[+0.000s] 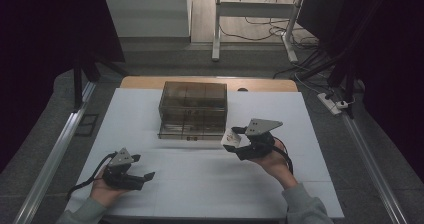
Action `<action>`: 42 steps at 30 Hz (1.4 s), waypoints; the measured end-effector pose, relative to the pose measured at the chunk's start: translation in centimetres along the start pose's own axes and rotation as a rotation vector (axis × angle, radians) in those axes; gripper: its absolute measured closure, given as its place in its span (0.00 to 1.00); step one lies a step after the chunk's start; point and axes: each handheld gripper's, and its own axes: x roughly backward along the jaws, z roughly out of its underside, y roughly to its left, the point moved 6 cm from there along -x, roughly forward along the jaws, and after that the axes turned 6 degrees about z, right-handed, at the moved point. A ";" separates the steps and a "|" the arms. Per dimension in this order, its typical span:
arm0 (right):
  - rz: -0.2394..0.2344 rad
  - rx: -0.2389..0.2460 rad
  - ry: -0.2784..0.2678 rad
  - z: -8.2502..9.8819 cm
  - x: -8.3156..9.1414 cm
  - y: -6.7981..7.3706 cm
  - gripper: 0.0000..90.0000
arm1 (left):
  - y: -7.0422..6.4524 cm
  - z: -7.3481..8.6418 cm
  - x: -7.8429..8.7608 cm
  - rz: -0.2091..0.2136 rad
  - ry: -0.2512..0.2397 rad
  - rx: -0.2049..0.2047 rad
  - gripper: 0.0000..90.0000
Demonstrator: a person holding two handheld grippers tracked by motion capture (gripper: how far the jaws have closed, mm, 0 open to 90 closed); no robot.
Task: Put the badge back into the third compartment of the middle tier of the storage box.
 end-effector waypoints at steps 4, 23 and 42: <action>0.013 0.002 -0.015 -0.5 0.5 -0.1 0.36 | 0.0 0.0 0.0 0.000 -0.002 0.002 0.15; 0.043 0.000 -0.036 -1.5 0.8 -0.4 0.36 | 0.0 0.0 0.0 0.000 -0.003 0.003 0.15; 0.023 -0.006 -0.037 -2.3 -1.1 -0.5 0.36 | 0.0 0.0 -0.1 0.001 -0.002 0.005 0.15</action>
